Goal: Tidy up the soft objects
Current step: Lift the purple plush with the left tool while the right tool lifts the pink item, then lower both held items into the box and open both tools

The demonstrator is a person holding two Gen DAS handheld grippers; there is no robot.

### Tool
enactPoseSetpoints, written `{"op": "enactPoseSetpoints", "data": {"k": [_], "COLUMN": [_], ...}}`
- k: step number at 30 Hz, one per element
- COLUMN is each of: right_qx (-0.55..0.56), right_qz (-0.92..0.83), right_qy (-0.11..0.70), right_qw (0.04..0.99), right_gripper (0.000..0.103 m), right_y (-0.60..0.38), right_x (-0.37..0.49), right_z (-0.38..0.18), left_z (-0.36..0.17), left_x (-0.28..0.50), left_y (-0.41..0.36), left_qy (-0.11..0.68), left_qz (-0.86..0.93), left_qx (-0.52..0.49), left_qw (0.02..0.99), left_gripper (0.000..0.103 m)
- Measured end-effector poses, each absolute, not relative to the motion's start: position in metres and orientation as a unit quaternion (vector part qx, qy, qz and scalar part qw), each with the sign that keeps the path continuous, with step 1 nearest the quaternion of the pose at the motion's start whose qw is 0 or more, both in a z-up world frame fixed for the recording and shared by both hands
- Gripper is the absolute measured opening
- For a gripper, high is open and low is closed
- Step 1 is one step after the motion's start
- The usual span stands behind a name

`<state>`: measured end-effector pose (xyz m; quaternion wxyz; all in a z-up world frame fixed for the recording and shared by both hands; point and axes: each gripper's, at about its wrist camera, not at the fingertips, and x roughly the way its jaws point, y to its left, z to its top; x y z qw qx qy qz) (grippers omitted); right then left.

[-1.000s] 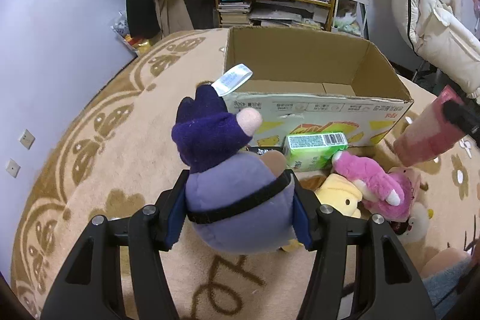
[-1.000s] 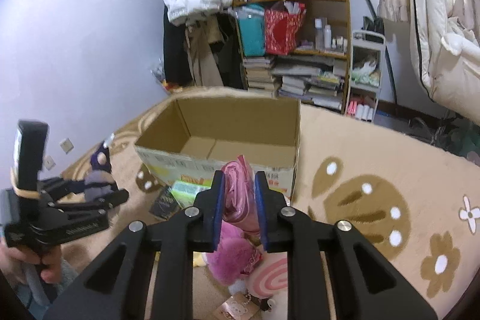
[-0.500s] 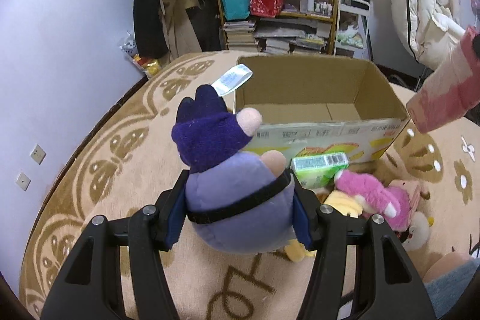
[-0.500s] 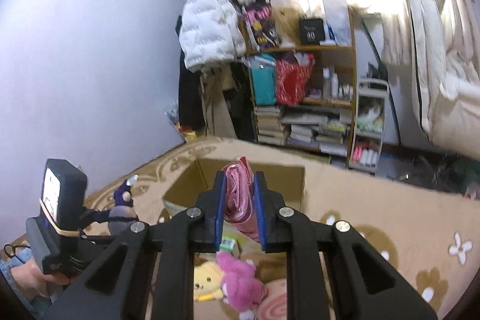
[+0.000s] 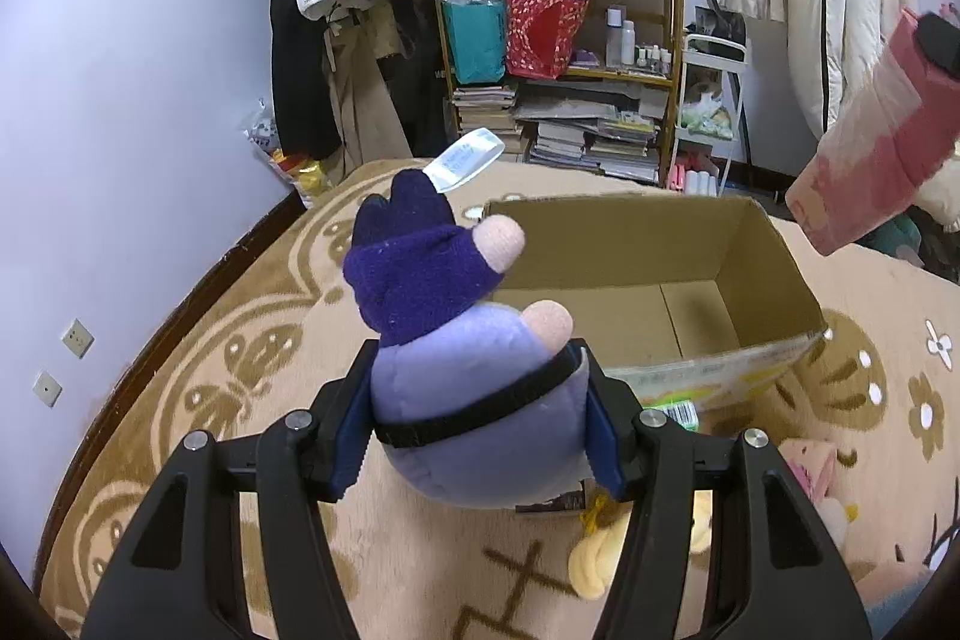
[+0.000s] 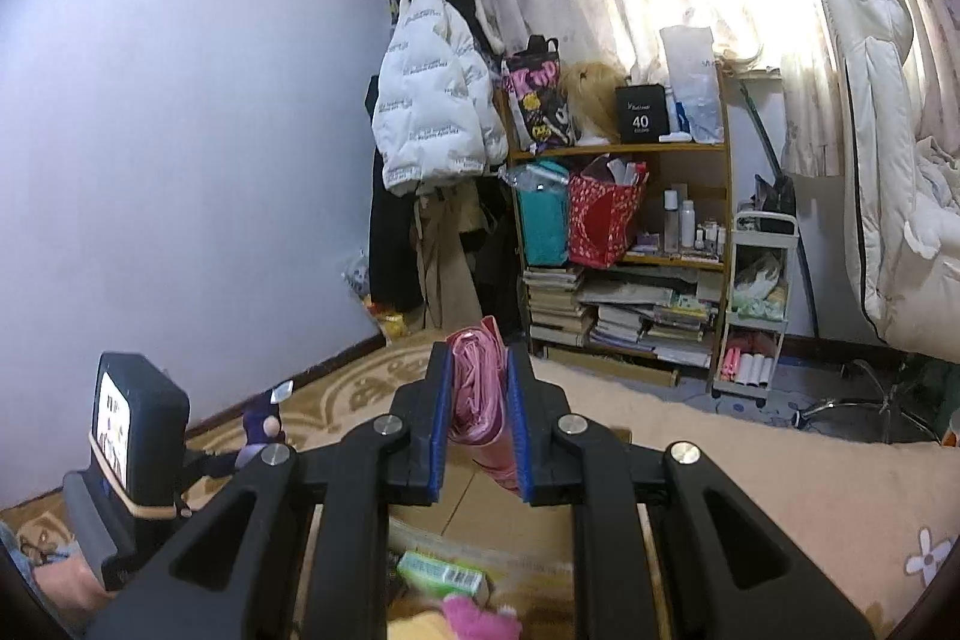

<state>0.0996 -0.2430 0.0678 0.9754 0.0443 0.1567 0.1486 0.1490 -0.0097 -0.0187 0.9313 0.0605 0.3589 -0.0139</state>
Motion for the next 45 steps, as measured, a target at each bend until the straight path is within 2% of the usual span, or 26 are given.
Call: {"op": "enactPoseSetpoints", "data": {"k": [10, 22, 45], "right_qx": [0.099, 0.127, 0.158], "right_qz": [0.156, 0.163, 0.162], "right_qy": [0.163, 0.213, 0.283], "right_qw": [0.969, 0.955, 0.932], "right_gripper": [0.019, 0.019, 0.019], "right_y": [-0.255, -0.265, -0.266], "right_x": [0.131, 0.154, 0.183], "right_z": [0.051, 0.009, -0.033], "left_z": [-0.015, -0.026, -0.064], "left_x": [0.183, 0.215, 0.232], "left_y": [-0.020, -0.027, -0.046], "left_qy": [0.346, 0.348, 0.397], "left_qz": [-0.033, -0.055, -0.082], "left_qx": [0.058, 0.061, 0.079], "left_qw": [0.936, 0.934, 0.911], "left_gripper": [0.058, 0.059, 0.061]}}
